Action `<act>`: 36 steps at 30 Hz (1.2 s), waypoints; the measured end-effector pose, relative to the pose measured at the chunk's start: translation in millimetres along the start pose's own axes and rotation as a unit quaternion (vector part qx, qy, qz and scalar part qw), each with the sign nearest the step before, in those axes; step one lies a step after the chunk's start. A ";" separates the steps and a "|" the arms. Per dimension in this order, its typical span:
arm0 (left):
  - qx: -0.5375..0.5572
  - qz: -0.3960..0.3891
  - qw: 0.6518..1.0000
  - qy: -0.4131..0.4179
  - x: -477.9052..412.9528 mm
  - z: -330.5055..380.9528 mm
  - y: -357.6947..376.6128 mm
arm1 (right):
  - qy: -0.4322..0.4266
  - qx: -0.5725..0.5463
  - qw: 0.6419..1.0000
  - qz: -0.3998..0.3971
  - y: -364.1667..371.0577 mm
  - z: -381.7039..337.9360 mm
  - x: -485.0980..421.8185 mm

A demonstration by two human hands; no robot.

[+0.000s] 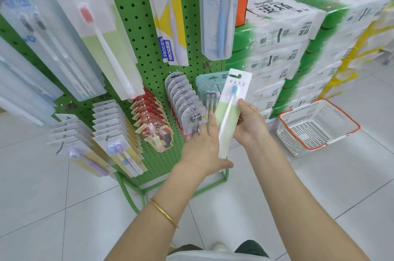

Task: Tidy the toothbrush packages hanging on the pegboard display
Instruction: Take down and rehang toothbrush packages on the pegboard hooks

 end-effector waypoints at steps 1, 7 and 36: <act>0.003 -0.005 1.000 -0.002 0.1 -0.5 1.4 | 0.000 -0.002 1.000 -0.001 -0.5 -0.1 0.7; 0.085 -0.077 0.993 -0.003 -4.7 -3.0 10.0 | 0.006 0.079 0.996 -0.036 -1.9 1.5 3.7; 0.587 0.218 0.780 -0.005 -4.4 -23.1 -130.6 | 0.021 0.243 0.900 -0.361 43.8 -5.5 48.7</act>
Point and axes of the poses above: each hand's wrist, its own x-axis away from the middle knuckle, its own y-axis out of the palm, z = x × y, the point moved 8 cm from there along -x, towards the middle knuckle, and after that the axes turned 2 degrees about x, right-handed, at the moved point
